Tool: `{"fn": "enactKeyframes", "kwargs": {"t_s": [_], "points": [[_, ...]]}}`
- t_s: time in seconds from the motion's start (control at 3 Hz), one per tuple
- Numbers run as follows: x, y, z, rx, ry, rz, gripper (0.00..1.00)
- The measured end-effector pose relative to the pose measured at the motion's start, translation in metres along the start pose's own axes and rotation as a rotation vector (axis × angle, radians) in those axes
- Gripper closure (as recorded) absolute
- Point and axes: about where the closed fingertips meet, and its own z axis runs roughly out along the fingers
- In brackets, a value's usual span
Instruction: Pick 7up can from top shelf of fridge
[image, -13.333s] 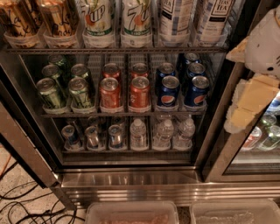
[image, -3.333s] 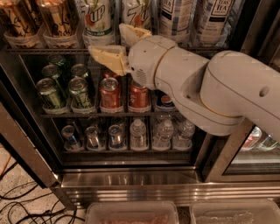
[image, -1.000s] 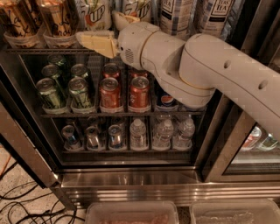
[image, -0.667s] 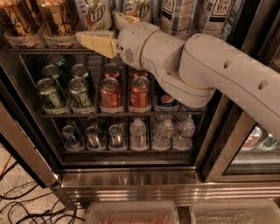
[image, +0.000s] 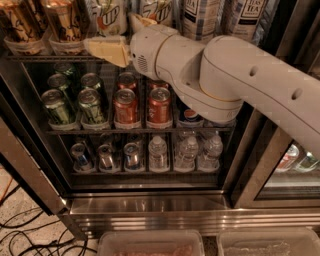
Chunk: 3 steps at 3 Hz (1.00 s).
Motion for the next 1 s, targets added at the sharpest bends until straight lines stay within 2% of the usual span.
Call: {"fn": "enactKeyframes", "kwargs": {"t_s": [0.33,0.67,1.0], "points": [[-0.002,0.000,-0.001,0.000,0.000,0.000,0.15],[-0.004,0.005,0.006,0.029,0.029,0.010,0.15],[-0.015,0.002,0.008,0.069,0.026,0.021,0.16]]}}
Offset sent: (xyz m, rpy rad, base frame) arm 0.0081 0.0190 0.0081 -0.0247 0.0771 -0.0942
